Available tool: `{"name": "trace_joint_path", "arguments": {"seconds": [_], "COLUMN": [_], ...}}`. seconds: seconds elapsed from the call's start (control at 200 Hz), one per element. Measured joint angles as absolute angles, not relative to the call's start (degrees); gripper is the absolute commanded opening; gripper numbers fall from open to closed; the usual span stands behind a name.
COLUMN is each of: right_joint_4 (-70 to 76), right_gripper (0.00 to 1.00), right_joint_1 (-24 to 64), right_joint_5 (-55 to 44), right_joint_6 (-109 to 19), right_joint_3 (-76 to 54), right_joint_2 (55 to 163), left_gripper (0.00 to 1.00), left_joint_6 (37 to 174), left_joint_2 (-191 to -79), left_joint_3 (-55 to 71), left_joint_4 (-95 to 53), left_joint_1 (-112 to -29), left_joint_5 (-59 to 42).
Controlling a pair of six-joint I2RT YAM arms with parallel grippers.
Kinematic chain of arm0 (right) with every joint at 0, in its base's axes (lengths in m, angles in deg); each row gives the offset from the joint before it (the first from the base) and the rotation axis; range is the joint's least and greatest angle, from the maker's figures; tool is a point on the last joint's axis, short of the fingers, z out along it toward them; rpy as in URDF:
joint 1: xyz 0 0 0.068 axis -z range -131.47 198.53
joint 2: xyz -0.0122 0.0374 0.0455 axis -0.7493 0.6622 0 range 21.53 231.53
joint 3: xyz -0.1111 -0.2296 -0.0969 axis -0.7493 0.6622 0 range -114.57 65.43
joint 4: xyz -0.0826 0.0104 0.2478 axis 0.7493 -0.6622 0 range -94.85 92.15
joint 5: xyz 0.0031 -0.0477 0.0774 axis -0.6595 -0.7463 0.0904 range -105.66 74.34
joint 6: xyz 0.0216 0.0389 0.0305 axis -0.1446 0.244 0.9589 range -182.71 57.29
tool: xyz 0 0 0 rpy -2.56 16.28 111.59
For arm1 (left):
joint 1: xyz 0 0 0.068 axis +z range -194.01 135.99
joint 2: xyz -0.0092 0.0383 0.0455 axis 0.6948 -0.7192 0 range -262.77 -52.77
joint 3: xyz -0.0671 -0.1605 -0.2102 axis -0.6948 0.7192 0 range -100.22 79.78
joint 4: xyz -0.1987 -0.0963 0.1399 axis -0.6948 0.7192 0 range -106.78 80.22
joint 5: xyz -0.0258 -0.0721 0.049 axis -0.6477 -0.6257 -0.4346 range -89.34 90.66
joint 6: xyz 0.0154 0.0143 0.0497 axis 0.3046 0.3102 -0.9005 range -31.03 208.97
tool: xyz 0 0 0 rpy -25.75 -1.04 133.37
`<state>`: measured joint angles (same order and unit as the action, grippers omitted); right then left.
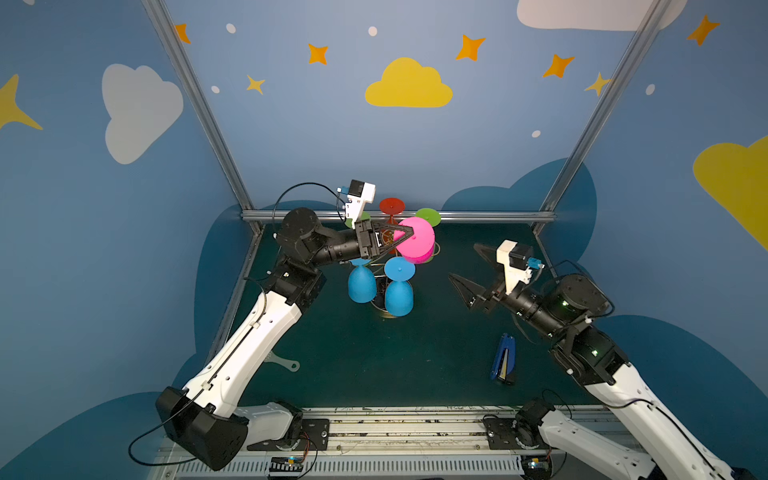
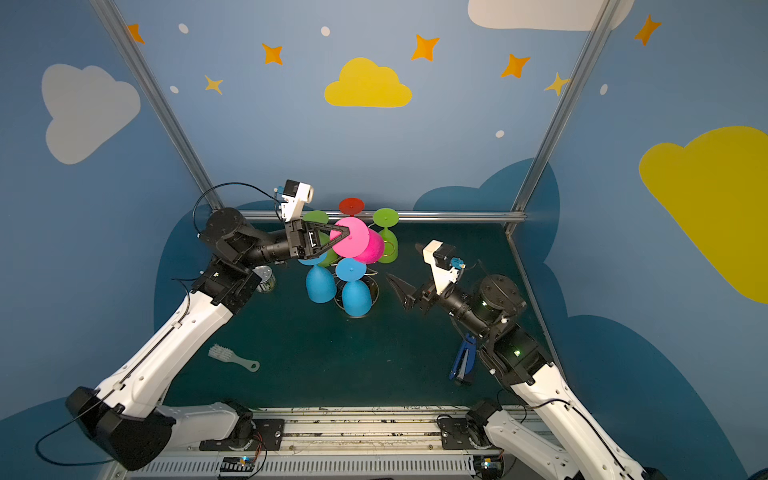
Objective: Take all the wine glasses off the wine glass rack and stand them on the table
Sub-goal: 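Grasp the magenta glass foot with the left gripper and open the right gripper, then move the right gripper to grasp the magenta glass stem below the left gripper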
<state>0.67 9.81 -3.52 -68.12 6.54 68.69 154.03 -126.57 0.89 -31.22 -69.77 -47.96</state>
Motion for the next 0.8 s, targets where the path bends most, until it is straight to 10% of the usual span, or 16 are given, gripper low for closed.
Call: {"name": "trace_joint_path", "arguments": {"seconds": [0.801], "right_joint_4": [11.01], "right_gripper": [0.94], "right_joint_1": [10.73], "right_joint_5": [8.06], "right_joint_6": [-78.13], "right_joint_3": [-0.81], "right_joint_2": [90.06], "left_gripper": [0.04], "left_joint_6": [163.17], "left_joint_2": [-126.57], "left_joint_3": [0.93], "left_joint_4": [-35.46], "left_joint_1": [-69.77], "left_joint_5": [-50.02]}}
